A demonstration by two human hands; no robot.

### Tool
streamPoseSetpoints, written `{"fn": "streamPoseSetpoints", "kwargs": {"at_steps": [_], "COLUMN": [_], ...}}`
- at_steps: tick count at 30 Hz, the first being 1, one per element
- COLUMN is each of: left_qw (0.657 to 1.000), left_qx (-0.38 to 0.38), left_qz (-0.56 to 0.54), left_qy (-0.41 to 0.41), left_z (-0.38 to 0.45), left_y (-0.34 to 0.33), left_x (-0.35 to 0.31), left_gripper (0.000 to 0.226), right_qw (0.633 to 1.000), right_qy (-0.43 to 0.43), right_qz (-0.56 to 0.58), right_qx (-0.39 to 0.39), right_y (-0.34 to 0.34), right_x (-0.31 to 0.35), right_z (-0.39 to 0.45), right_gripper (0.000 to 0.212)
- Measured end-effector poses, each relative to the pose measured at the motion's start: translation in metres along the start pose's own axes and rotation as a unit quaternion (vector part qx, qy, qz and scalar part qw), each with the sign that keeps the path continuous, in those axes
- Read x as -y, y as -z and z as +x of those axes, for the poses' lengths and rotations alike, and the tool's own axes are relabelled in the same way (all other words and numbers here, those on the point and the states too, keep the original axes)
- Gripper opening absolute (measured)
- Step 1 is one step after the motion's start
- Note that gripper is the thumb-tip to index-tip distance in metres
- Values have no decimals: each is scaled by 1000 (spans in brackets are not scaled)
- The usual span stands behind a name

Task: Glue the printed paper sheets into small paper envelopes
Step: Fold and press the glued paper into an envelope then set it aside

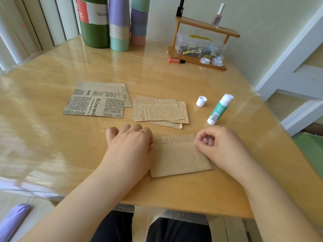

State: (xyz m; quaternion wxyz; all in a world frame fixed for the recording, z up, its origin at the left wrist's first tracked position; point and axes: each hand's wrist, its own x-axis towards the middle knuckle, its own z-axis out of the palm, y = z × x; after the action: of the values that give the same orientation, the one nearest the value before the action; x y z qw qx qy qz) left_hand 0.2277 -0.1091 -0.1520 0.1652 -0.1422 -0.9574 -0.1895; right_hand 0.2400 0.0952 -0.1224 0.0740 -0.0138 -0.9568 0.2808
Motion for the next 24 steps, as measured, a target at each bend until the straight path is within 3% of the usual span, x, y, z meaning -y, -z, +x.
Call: {"fn": "streamPoseSetpoints", "kwargs": {"at_steps": [7, 9, 16, 24], "left_qw": [998, 997, 995, 995], "left_qx": [3, 34, 71, 64], "left_qz": [53, 70, 66, 67], "left_qy": [-15, -11, -1, 39], "left_z": [3, 7, 20, 16], "left_y": [-1, 3, -5, 3], "left_x": [-2, -9, -27, -4], "left_gripper": [18, 5, 19, 18], "right_qw": [998, 997, 987, 999], "right_qy": [2, 30, 139, 33], "right_qz": [-57, -74, -38, -16], "right_qx": [-1, 9, 69, 10], "right_y": [6, 2, -29, -4], "right_x": [-5, 2, 41, 2], "right_z": [2, 6, 15, 16], "right_gripper": [20, 18, 16, 14]}}
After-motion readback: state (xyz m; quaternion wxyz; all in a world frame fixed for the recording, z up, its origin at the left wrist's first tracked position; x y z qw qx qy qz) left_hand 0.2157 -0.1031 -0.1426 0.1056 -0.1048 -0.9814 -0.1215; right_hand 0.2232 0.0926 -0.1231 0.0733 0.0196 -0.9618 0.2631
